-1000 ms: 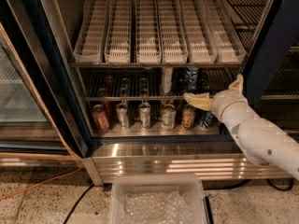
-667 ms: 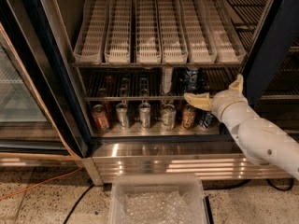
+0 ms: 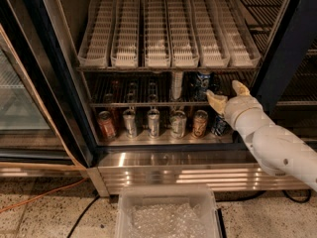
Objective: Pick coke can from middle shelf of fridge
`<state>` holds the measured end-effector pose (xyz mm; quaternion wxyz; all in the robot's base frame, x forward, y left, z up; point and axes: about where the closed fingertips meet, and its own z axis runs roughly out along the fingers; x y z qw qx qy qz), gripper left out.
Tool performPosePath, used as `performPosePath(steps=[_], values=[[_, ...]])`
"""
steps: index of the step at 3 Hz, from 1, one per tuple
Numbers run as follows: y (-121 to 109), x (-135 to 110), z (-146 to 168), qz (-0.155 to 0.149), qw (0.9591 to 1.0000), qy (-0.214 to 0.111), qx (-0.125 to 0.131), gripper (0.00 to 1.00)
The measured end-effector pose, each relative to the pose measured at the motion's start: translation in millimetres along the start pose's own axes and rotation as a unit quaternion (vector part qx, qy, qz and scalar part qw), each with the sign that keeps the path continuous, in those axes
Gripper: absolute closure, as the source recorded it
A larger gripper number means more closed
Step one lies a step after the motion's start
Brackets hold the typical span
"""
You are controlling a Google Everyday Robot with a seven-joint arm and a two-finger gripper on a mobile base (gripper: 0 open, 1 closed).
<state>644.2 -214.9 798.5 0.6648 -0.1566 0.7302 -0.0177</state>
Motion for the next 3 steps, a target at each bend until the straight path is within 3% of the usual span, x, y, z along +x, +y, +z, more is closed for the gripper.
performPosePath(steps=[3], values=[[-3.6, 14.0, 21.3, 0.003, 0.9999, 0.01, 0.009, 0.32]])
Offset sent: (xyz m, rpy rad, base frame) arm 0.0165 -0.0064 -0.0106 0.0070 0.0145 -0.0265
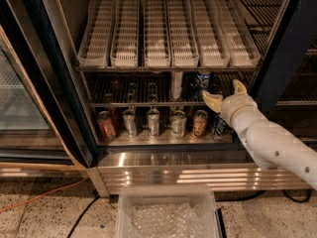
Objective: Pick coke can from middle shelf of fridge
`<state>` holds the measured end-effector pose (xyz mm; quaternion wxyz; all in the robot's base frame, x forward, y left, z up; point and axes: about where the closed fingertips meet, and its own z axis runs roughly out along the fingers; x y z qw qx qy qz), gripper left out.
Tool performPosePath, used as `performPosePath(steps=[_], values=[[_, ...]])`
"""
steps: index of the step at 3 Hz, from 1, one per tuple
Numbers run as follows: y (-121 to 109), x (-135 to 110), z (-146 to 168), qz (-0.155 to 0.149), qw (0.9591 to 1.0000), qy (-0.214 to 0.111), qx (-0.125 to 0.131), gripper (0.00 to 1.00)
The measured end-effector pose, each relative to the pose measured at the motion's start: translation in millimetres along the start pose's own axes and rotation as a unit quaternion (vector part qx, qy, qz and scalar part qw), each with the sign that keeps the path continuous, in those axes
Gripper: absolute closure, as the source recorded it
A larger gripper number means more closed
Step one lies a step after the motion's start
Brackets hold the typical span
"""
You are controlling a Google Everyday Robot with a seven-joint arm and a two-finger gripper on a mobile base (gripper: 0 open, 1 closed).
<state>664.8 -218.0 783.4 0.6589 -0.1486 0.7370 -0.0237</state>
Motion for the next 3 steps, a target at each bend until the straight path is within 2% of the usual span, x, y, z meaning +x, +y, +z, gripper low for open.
performPosePath(steps=[1, 2, 3], values=[[-4.9, 5.8, 14.2, 0.002, 1.0, 0.002, 0.009, 0.3], [-4.8, 5.7, 14.5, 0.002, 1.0, 0.001, 0.009, 0.34], [-4.8, 5.7, 14.5, 0.002, 1.0, 0.001, 0.009, 0.26]])
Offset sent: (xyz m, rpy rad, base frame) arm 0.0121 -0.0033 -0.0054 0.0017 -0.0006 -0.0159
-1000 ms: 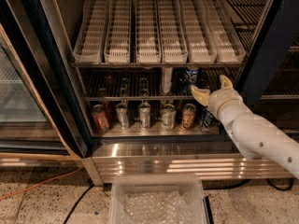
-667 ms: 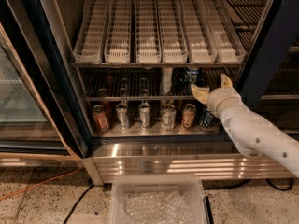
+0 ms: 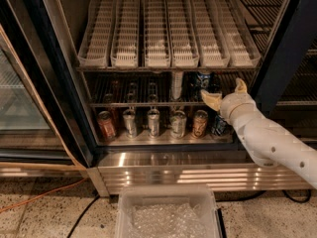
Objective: Pick coke can from middle shelf of fridge
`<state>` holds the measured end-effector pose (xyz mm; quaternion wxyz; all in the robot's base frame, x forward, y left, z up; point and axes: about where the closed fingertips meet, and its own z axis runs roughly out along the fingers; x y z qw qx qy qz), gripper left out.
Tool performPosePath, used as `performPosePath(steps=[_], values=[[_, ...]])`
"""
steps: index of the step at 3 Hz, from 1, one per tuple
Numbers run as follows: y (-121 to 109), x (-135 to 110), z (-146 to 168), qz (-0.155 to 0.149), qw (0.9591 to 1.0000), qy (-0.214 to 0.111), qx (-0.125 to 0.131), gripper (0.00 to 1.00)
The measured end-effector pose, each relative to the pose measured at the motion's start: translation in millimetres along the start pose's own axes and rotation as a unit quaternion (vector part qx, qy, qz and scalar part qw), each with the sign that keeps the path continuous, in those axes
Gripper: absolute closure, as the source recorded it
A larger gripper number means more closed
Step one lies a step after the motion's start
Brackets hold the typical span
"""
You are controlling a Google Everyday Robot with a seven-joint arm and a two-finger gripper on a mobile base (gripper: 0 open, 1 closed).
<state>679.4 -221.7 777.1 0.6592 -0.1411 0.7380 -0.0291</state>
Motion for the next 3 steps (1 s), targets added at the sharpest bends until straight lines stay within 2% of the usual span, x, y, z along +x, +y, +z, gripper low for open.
performPosePath(steps=[1, 3], values=[[-10.5, 4.1, 4.4, -0.001, 0.9999, 0.004, 0.016, 0.3], [-55.7, 29.7, 28.5, 0.005, 0.9964, 0.021, 0.082, 0.33]])
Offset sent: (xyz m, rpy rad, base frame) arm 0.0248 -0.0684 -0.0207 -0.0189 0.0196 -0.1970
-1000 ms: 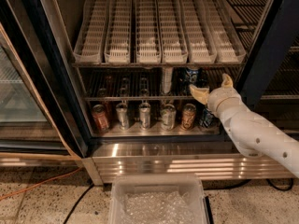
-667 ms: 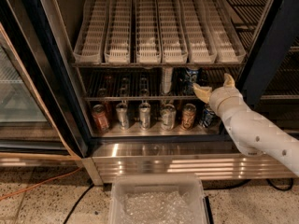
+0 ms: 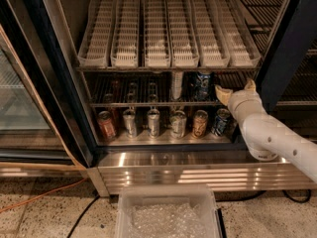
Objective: Pick coke can from middle shelf of fridge
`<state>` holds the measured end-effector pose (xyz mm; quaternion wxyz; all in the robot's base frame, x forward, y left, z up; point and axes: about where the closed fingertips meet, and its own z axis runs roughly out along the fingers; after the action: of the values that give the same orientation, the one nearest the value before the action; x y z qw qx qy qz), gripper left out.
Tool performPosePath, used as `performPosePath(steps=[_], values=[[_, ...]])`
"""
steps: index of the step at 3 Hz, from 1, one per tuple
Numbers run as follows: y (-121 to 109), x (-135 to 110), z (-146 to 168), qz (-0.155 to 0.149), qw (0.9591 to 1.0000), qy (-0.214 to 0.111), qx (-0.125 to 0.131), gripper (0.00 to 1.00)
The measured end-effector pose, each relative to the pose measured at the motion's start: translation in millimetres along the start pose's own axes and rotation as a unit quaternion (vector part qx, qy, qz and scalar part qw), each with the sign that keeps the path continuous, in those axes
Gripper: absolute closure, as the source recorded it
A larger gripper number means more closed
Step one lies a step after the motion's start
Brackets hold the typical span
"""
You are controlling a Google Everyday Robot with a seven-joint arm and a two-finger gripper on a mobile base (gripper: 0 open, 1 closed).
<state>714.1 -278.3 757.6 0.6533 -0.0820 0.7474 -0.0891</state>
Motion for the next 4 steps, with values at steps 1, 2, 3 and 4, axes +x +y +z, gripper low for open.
performPosePath(steps=[1, 2, 3, 4], values=[[0.0, 0.0, 0.1, 0.0, 1.0, 0.0, 0.0, 0.33], [-0.3, -1.1, 13.0, 0.0, 0.9999, -0.007, 0.009, 0.35], [-4.1, -4.8, 29.6, -0.003, 0.9995, -0.021, 0.022, 0.35], [-13.2, -8.1, 41.9, -0.003, 0.9986, -0.034, 0.041, 0.34]])
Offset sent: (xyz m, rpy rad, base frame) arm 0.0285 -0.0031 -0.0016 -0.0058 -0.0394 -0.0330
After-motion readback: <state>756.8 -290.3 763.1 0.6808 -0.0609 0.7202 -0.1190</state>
